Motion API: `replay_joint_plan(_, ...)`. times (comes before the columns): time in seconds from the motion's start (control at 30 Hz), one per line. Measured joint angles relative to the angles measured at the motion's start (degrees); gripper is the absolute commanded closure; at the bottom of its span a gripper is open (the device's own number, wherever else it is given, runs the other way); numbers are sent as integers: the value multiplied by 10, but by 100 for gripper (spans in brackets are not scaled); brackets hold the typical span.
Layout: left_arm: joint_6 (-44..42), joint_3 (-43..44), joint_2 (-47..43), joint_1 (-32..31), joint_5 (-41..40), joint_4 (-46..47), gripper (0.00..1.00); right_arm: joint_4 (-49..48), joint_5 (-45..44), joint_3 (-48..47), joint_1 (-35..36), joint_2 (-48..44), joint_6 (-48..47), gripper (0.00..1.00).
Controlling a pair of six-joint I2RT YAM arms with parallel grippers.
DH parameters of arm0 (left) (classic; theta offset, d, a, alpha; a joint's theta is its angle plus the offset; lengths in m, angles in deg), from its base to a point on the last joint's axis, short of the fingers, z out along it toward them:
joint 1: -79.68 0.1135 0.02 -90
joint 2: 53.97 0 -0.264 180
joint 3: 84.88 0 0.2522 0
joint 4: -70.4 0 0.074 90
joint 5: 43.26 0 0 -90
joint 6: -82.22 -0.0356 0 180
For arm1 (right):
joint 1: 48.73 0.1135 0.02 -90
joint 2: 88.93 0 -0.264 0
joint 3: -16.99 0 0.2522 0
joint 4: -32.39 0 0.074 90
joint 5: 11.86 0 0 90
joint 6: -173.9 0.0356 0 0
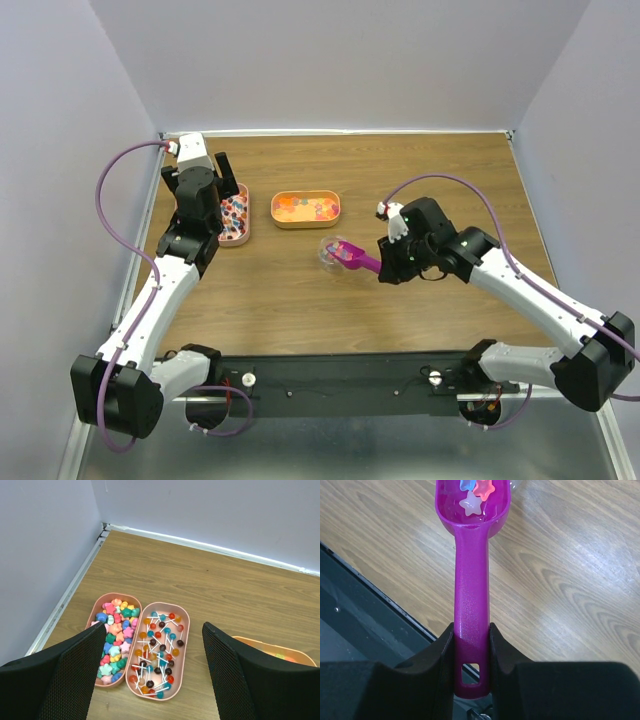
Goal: Pack the candies
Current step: Place the fake candies in the packing bottle.
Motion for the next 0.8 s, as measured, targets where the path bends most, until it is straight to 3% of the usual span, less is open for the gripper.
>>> replay_joint_plan(0.8,0,0,0,11,0,0,16,88,24,-69,0,38,51,99)
